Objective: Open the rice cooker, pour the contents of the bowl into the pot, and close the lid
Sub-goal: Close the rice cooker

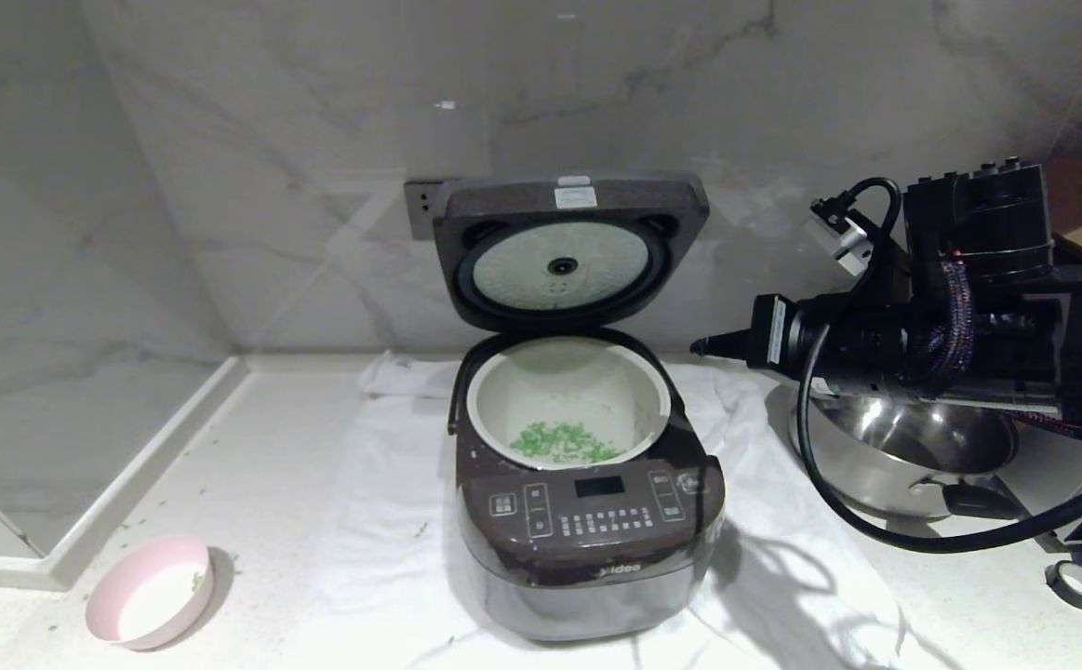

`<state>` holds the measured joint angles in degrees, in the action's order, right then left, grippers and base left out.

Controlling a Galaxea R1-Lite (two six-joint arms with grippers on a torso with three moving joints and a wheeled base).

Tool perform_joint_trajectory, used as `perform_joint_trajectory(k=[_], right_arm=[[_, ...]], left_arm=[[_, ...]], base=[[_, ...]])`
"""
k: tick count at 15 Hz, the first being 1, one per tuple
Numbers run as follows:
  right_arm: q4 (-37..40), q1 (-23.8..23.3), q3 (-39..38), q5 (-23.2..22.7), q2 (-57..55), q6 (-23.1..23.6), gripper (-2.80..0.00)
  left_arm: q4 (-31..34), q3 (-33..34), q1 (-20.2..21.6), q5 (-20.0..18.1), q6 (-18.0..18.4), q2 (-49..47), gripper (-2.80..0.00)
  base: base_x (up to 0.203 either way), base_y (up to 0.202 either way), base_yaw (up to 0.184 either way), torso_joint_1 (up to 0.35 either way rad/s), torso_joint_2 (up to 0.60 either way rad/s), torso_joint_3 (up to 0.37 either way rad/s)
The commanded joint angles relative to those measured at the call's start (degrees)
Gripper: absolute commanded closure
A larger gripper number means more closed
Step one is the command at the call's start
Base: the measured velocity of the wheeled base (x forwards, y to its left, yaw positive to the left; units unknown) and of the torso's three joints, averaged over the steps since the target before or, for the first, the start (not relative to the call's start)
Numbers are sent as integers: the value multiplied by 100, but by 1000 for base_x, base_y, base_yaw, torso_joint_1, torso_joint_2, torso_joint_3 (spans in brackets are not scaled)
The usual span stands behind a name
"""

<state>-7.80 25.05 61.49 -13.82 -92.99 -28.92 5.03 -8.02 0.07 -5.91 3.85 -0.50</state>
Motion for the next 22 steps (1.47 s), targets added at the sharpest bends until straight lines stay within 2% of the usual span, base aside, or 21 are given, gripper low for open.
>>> perform_joint_trajectory(k=[1,2,4,5,6,9,11,12,13,16,18,22], right_arm=[[-20,-5,12,-15,0,-9,0],[-20,-27,21,-15,9,0,0],[-45,-27,65,34,182,50,0],[-85,-31,242,94,316,171,0],[-74,-50,566,253,365,363,0],[195,-191,1673,744,301,965,0],[342,-295,2321,822,85,1197,0],[386,-374,2588,836,-54,1310,0],[426,-483,2874,841,-207,1401,0],[688,-922,3976,781,-852,1458,0],[1209,-1173,4851,578,-1507,1438,0],[1605,-1345,5190,123,-2254,1418,0]], left_arm=[[0,-180,0,-15,-6,-219,0],[-5,-353,-4,-16,-87,-412,0],[-16,-852,-23,-86,-590,-885,0],[-15,-945,-36,-159,-762,-969,0],[-9,-809,-24,-183,-752,-925,0],[22,-363,-8,-217,-627,-466,0],[85,16,0,-178,-172,-22,0],[104,240,1,-85,117,62,0],[108,332,1,128,222,67,0],[103,380,1,172,218,67,0],[103,380,1,178,213,67,0],[103,380,8,213,213,67,0]], base=[[0,0,0,0,0,0],[0,0,0,0,0,0],[0,0,0,0,0,0],[0,0,0,0,0,0],[0,0,0,0,0,0],[0,0,0,0,0,0],[0,0,0,0,0,0],[0,0,0,0,0,0],[0,0,0,0,0,0],[0,0,0,0,0,0],[0,0,0,0,0,0],[0,0,0,0,0,0]])
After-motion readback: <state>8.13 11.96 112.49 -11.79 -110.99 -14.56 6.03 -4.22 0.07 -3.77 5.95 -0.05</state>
